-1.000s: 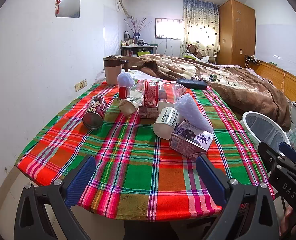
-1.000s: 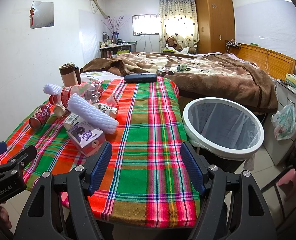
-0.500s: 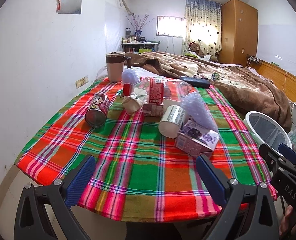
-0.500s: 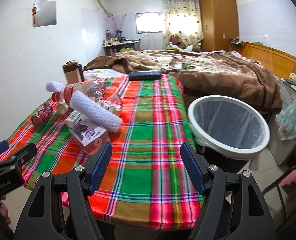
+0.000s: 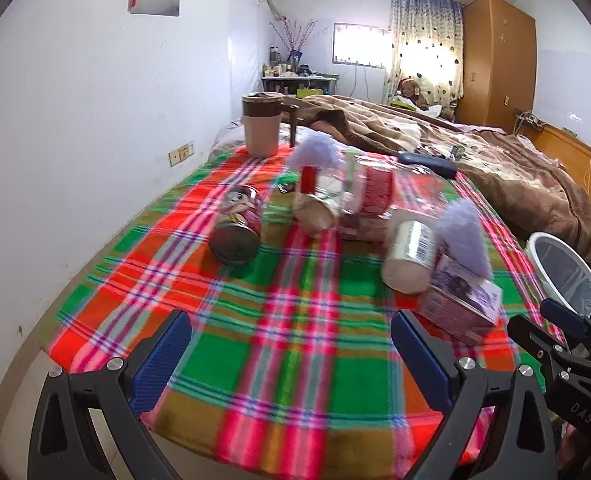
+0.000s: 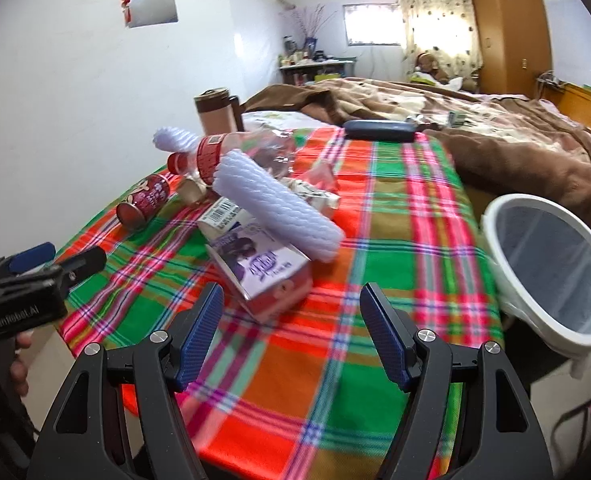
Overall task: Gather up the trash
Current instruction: 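Grasp the red cartoon milk can with left gripper while right gripper grasps purple juice carton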
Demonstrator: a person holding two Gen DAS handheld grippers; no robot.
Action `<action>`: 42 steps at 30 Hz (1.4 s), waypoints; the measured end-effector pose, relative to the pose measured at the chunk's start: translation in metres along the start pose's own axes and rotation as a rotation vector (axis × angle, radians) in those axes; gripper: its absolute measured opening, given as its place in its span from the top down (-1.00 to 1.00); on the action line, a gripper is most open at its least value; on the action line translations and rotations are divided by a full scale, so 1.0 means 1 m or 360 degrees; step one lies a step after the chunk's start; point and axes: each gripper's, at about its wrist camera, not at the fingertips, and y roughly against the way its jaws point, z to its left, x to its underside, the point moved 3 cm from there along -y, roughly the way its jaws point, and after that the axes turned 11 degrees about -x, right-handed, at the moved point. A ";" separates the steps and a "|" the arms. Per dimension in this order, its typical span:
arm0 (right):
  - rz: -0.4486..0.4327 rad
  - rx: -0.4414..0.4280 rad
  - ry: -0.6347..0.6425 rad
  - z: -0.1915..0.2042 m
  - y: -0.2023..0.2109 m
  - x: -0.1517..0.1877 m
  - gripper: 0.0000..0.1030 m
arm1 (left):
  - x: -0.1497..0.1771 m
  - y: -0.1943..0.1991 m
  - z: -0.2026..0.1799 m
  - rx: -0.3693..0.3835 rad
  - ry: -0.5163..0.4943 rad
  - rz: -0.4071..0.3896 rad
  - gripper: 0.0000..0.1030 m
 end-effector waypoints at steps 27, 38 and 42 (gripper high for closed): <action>0.0428 -0.0215 0.0134 0.024 -0.057 -0.006 -0.40 | -0.072 -0.122 0.040 0.0120 0.0067 0.0257 -0.97; 0.0399 -0.0134 0.0017 0.017 -0.065 -0.009 -0.25 | -0.084 -0.161 0.040 0.0072 0.0061 0.0327 -0.85; 0.0397 -0.0127 -0.0008 0.014 -0.067 -0.011 -0.22 | -0.083 -0.180 0.041 0.0055 0.0074 0.0406 -0.65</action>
